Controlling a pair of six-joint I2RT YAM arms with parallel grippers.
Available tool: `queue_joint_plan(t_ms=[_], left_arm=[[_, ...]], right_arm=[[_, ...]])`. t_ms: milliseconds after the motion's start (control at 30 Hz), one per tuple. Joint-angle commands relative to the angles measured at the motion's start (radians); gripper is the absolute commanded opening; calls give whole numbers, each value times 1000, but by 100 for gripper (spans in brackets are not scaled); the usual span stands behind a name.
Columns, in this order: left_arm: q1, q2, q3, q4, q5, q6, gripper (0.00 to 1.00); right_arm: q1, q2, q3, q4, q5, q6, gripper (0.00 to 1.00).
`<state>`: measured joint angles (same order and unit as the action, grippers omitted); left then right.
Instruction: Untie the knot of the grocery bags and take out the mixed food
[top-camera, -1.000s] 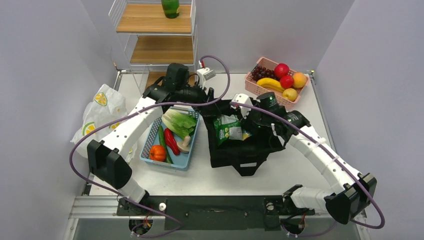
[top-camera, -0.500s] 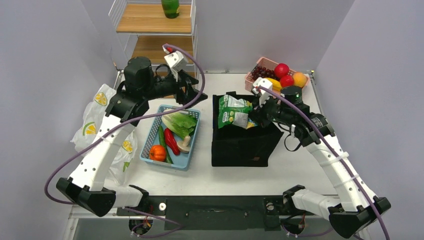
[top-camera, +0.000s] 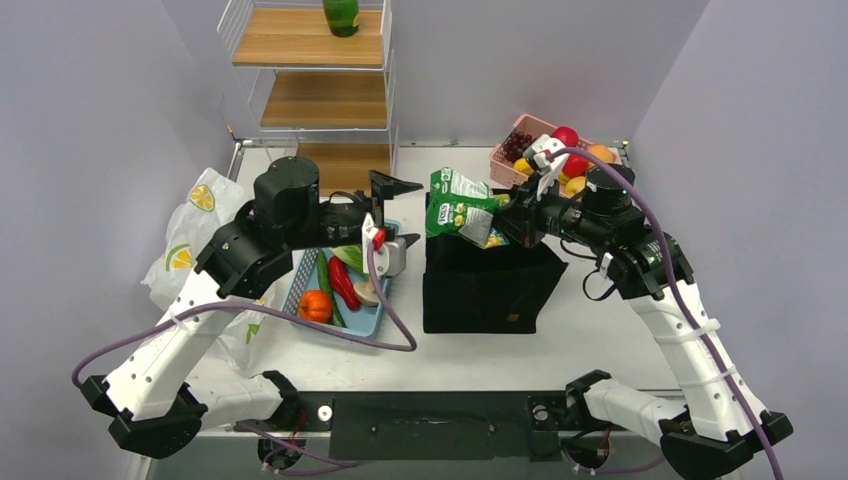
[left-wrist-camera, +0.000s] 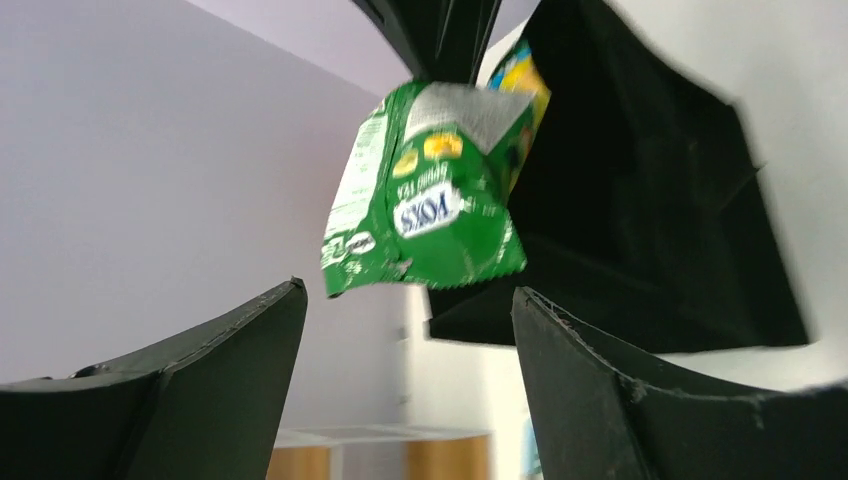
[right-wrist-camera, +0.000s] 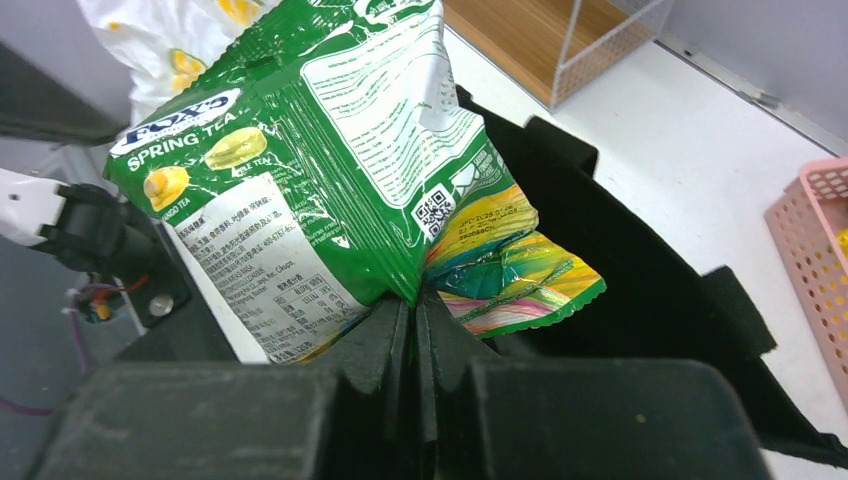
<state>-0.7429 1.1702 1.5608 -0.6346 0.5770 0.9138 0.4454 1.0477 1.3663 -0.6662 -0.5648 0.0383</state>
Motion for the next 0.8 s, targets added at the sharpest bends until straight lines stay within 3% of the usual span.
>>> queue_joint_plan(t_ms=[0, 100, 233, 467, 533, 633, 667, 700, 733, 767], left_arm=[[-9, -25, 0, -69, -75, 432, 75], [-27, -41, -56, -24, -83, 583, 76], [-62, -31, -74, 53, -86, 611, 77], [-153, -28, -102, 27, -103, 707, 73], [-198, -36, -114, 50, -120, 687, 65], [-230, -52, -123, 59, -153, 614, 41], [-238, -54, -119, 67, -161, 547, 25], [-241, -58, -116, 82, -175, 497, 17], [-242, -60, -106, 119, -188, 369, 3], [-241, -59, -100, 147, -223, 294, 0]], right_arm=[[6, -26, 77, 84, -105, 70, 0], [30, -27, 81, 68, -119, 65, 0], [104, -11, 102, 19, -117, 33, 0], [172, 9, 129, -3, -113, 31, 0], [175, 16, 158, -18, -112, 22, 0], [173, 24, 192, -53, -94, 1, 0], [168, 25, 211, -58, -89, -3, 9], [163, 25, 222, -64, -79, -2, 19], [150, 25, 245, -64, -74, 4, 38], [141, 25, 258, -63, -60, 8, 47]])
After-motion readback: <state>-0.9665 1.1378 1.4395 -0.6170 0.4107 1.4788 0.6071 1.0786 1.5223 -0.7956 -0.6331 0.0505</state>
